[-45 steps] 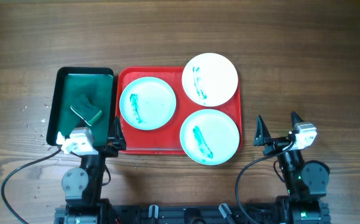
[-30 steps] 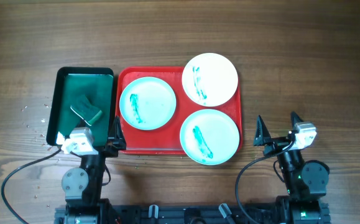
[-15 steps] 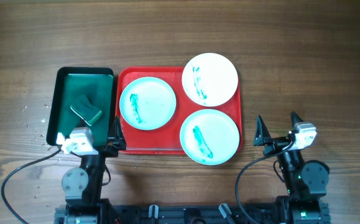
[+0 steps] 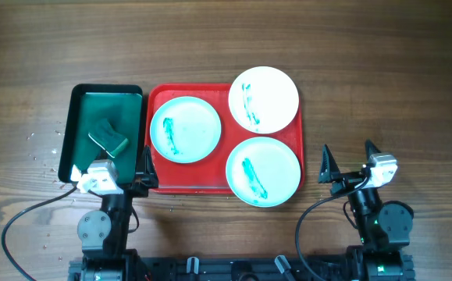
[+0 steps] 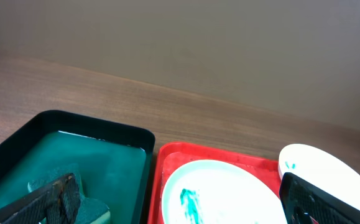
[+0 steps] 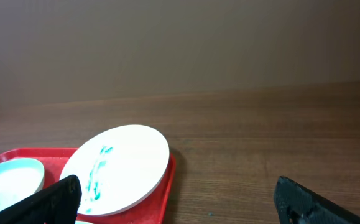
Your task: Clean dirty plates on tray and stack at the side
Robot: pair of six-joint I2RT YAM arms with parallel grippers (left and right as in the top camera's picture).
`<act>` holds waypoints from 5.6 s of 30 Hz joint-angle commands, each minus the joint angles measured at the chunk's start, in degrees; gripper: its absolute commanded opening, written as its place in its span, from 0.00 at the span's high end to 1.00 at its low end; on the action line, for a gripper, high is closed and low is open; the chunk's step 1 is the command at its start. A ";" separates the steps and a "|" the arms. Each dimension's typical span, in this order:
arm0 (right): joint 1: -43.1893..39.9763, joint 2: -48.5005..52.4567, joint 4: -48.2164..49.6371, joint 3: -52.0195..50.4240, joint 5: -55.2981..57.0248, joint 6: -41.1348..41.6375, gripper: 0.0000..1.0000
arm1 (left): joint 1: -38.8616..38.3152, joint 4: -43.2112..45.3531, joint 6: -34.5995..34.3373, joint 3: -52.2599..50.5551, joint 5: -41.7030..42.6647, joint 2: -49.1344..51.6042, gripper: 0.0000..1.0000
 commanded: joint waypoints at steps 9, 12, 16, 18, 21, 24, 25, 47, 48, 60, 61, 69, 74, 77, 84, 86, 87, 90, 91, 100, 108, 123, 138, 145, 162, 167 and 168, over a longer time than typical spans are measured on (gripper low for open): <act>0.33 0.37 0.26 -0.04 -0.85 0.44 0.00 | -0.48 0.04 1.11 -0.52 0.28 0.09 0.00; 0.33 0.37 0.26 -0.04 -0.85 0.42 0.00 | -0.48 0.04 1.11 -0.52 0.28 0.09 0.00; 0.33 0.37 0.26 -0.04 -0.85 0.42 0.00 | -0.48 0.04 1.11 -0.52 0.28 0.09 0.00; 0.33 0.37 0.26 -0.04 -0.85 0.44 0.00 | -0.48 0.04 1.11 -0.52 0.26 0.09 0.00; 0.33 0.37 0.26 -0.04 -0.85 0.42 0.00 | -0.48 0.04 1.11 -0.52 0.28 0.09 0.00; 0.33 0.37 0.26 -0.04 -0.85 0.44 0.00 | -0.48 0.04 1.11 -0.52 0.26 0.09 0.00; 0.33 0.37 0.26 -0.04 -0.85 0.42 0.00 | -0.48 0.04 1.11 -0.52 0.28 0.09 0.00; 0.33 0.39 5.84 -0.04 -2.05 3.65 0.00 | -0.48 0.24 0.68 -0.52 0.74 0.76 0.00; 0.33 0.39 5.73 -0.04 -2.54 4.87 0.00 | -0.48 0.33 0.68 -0.50 0.74 0.76 0.00; 0.33 18.95 -5.55 25.42 -7.80 3.30 0.00 | -0.48 -6.84 -5.38 15.65 2.01 4.68 0.00; 0.33 22.32 -8.37 29.35 -7.78 3.04 0.00 | -0.48 -8.09 -5.38 17.97 2.01 5.88 0.00; 0.33 44.59 -28.39 54.25 -9.51 2.97 0.00 | -0.48 -23.93 -5.09 38.64 1.99 23.71 0.00; 0.33 56.24 -42.27 67.23 -11.19 -0.17 0.00 | -0.48 -43.43 -5.38 58.45 -2.03 43.47 0.00; 0.33 63.19 -52.19 75.23 -11.15 -0.17 0.00 | -0.48 -55.52 -5.38 71.52 -1.01 55.82 0.00; 0.33 72.11 -55.06 81.81 -11.91 -1.07 0.00 | -0.48 -66.05 -5.38 84.19 13.75 73.07 0.00; 0.33 73.44 -53.51 81.79 -15.74 -1.64 0.00 | -0.48 -66.01 -5.35 84.19 14.03 75.69 0.00; 0.48 74.42 -52.89 81.77 -16.11 -1.66 0.00 | -0.48 -65.99 -5.38 84.19 14.67 77.02 0.00; 3.30 77.66 -53.90 81.79 -16.79 -0.87 0.03 | -0.48 -66.03 -5.38 84.19 15.76 78.79 0.00; 6.16 79.67 -54.23 81.83 -16.20 0.59 0.05 | -0.48 -65.33 -5.35 84.19 15.74 78.82 0.00; 25.46 96.35 -44.54 83.36 -9.38 18.27 0.37 | 1.03 -72.35 -31.89 84.19 -10.71 78.84 0.16; 36.39 108.34 -38.66 83.36 2.08 24.72 0.55 | 6.25 -72.85 -31.93 84.13 -11.78 80.65 0.19; 37.51 118.20 -29.20 83.41 2.60 28.94 0.72 | 7.10 -69.90 -32.02 83.62 -13.88 92.78 0.28; 37.51 119.05 -30.47 83.41 1.36 30.08 0.95 | 7.10 -47.43 -39.21 66.73 -18.62 96.00 0.61; 37.51 119.05 -30.42 83.41 1.33 30.05 0.96 | 7.10 -33.33 -33.14 56.87 -18.58 96.04 0.65; 37.51 119.05 -29.88 83.41 1.11 30.05 0.95 | 7.06 -27.61 -33.16 55.30 -13.22 101.33 0.81; 37.51 119.05 -29.86 83.41 1.09 30.05 0.96 | 7.06 -28.52 -33.16 55.32 -13.18 101.29 0.96; 37.51 119.05 -29.88 83.41 1.09 30.03 0.96 | 7.06 -28.61 -33.16 55.36 -13.16 101.09 0.96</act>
